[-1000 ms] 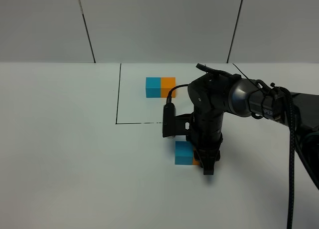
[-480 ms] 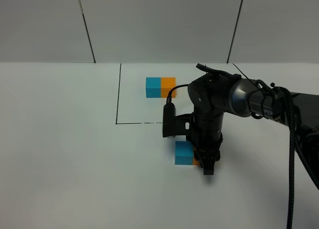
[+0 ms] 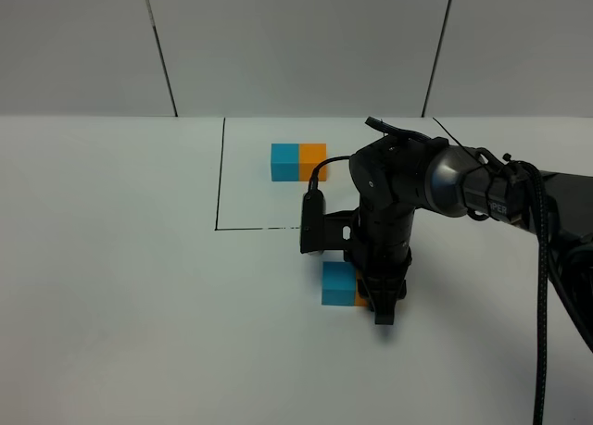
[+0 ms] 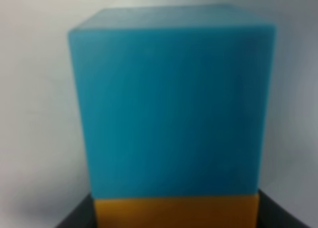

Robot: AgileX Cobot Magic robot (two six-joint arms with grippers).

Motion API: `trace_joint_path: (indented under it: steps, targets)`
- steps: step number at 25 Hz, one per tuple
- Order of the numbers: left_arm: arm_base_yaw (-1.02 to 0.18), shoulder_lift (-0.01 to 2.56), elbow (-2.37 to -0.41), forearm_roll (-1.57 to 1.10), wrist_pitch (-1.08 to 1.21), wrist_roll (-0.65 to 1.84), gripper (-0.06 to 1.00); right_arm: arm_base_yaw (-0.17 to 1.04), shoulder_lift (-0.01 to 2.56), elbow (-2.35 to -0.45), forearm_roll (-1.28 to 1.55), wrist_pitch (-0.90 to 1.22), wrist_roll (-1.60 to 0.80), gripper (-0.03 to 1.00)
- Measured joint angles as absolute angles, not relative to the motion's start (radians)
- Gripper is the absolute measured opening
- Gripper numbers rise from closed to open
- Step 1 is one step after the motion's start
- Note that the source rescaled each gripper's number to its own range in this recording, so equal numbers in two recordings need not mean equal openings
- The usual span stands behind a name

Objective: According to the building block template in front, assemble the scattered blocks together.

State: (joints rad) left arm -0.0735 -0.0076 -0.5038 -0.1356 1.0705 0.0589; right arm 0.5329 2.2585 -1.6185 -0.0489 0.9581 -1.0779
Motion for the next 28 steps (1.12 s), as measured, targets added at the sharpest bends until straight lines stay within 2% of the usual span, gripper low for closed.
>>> trace_joint_path:
  steps: [10, 11, 12, 13, 17, 18, 19, 23, 28]
  targets:
    - [-0.073, -0.008, -0.504, -0.136, 1.07, 0.059, 0.66, 0.533, 2.258, -1.619, -0.043, 0.954, -1.123, 0.0]
    - [-0.073, -0.008, -0.504, -0.136, 1.07, 0.059, 0.66, 0.533, 2.258, -1.619, -0.039, 0.952, -1.123, 0.03]
    - [-0.073, -0.008, -0.504, -0.136, 1.07, 0.059, 0.66, 0.533, 2.258, -1.619, -0.029, 0.945, -1.123, 0.08]
    - [-0.073, -0.008, -0.504, -0.136, 1.07, 0.059, 0.66, 0.535, 2.258, -1.619, -0.018, 0.936, -1.123, 0.19]
    - [-0.073, -0.008, -0.504, -0.136, 1.07, 0.059, 0.66, 0.538, 2.254, -1.619, -0.01, 0.909, -1.118, 0.81]
    - [-0.073, -0.008, -0.504, -0.136, 1.07, 0.059, 0.66, 0.538, 2.253, -1.619, -0.007, 0.91, -1.106, 0.92]
    - [-0.073, -0.008, -0.504, -0.136, 1.07, 0.059, 0.66, 0.539, 2.248, -1.619, 0.0, 0.915, -1.086, 0.98]
    - [-0.073, -0.008, -0.504, -0.136, 1.07, 0.059, 0.66, 0.538, 2.189, -1.618, 0.0, 0.977, -0.965, 1.0]
    - [-0.073, -0.008, -0.504, -0.136, 1.07, 0.059, 0.66, 0.464, 2.058, -1.592, 0.0, 1.062, -0.621, 1.0]
